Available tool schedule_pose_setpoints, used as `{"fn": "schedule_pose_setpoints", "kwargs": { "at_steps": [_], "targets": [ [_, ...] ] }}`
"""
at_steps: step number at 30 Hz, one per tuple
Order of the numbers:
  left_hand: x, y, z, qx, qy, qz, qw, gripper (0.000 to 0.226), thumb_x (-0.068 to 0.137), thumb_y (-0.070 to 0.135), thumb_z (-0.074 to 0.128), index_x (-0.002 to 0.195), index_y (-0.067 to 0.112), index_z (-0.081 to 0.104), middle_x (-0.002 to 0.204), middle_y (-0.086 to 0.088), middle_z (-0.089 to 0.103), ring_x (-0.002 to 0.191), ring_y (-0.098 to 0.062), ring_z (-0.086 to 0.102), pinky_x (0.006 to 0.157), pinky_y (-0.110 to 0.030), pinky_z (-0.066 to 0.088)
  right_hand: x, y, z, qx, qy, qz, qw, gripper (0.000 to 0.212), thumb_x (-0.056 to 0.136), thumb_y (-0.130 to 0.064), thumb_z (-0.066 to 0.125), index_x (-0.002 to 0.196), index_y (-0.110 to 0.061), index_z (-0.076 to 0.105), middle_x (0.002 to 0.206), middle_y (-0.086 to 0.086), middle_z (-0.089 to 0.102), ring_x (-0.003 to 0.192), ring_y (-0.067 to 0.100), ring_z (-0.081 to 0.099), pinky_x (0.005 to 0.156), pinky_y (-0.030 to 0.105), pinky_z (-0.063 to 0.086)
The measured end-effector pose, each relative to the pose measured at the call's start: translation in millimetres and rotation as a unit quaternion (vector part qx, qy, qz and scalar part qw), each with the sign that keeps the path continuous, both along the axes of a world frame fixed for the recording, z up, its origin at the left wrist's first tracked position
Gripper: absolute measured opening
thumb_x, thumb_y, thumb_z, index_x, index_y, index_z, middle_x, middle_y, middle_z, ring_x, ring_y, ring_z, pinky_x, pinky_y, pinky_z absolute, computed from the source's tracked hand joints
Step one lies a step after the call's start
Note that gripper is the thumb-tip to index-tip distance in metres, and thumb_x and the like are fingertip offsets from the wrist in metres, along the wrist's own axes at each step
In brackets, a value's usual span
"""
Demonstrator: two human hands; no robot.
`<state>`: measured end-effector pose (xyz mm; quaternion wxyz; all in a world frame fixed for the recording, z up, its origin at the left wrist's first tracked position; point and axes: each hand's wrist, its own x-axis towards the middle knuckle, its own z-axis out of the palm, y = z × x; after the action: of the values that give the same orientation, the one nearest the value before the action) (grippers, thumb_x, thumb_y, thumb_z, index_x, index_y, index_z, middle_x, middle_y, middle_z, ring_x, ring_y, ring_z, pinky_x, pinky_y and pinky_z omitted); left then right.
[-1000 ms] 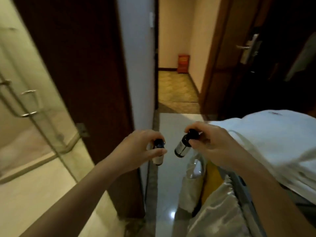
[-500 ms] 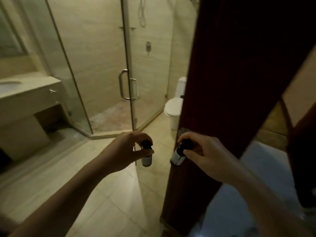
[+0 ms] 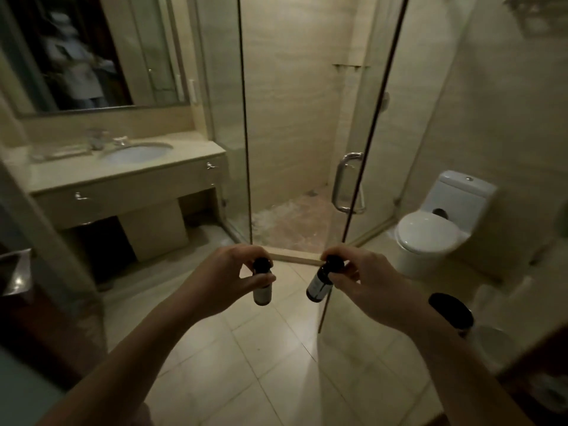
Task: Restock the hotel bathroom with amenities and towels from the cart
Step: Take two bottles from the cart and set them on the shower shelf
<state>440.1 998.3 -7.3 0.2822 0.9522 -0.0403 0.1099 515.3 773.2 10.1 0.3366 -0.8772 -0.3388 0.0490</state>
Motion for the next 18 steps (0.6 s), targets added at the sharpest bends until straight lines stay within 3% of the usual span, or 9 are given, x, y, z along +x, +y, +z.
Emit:
{"fn": "schedule_pose_setpoints", "kwargs": {
  "at_steps": [4,10,15,18],
  "targets": [
    [37.6,35.8,-6.8,-0.002,-0.002,0.032,0.999,0.022,0.082,0.031,0.063,0.102,0.022,0.065,0.095,0.009,0.063,0.089,0.0,0.057,0.078,-0.02,0.048,58.3,39.0,-13.7,0.005,0.012,0.024,1.0,0.023,0.087,-0.007,0.059,0.106,-0.02,0.06,0.095,-0.001,0.061,0.077,0.014,0.06,0.067,0.016,0.046],
    [151.3,80.1,-7.3,-0.025,0.009,0.037,0.999,0.015,0.083,0.029,0.064,0.097,0.024,0.064,0.089,0.015,0.063,0.088,0.004,0.058,0.074,-0.01,0.047,175.3,92.3,-30.3,0.012,0.032,0.042,0.999,0.023,0.089,-0.012,0.058,0.108,-0.026,0.059,0.093,-0.007,0.061,0.076,0.008,0.058,0.066,0.02,0.043],
    [269.3,114.1,7.0,-0.026,0.008,0.043,0.999,0.015,0.082,0.027,0.066,0.097,0.023,0.066,0.087,0.017,0.063,0.08,0.003,0.061,0.071,-0.015,0.051,285.0,124.7,-19.4,0.031,0.015,0.038,0.999,0.022,0.089,-0.013,0.059,0.099,-0.032,0.056,0.091,-0.007,0.061,0.069,0.005,0.056,0.064,0.018,0.045],
    [327.5,130.1,10.8,-0.032,-0.007,0.04,0.999,0.015,0.082,0.027,0.066,0.097,0.026,0.065,0.088,0.017,0.062,0.081,0.004,0.06,0.071,-0.014,0.05,340.7,145.2,-13.2,0.03,0.018,0.034,0.999,0.021,0.09,-0.014,0.059,0.106,-0.027,0.059,0.098,-0.004,0.062,0.077,0.008,0.06,0.069,0.022,0.049]
  ]
}}
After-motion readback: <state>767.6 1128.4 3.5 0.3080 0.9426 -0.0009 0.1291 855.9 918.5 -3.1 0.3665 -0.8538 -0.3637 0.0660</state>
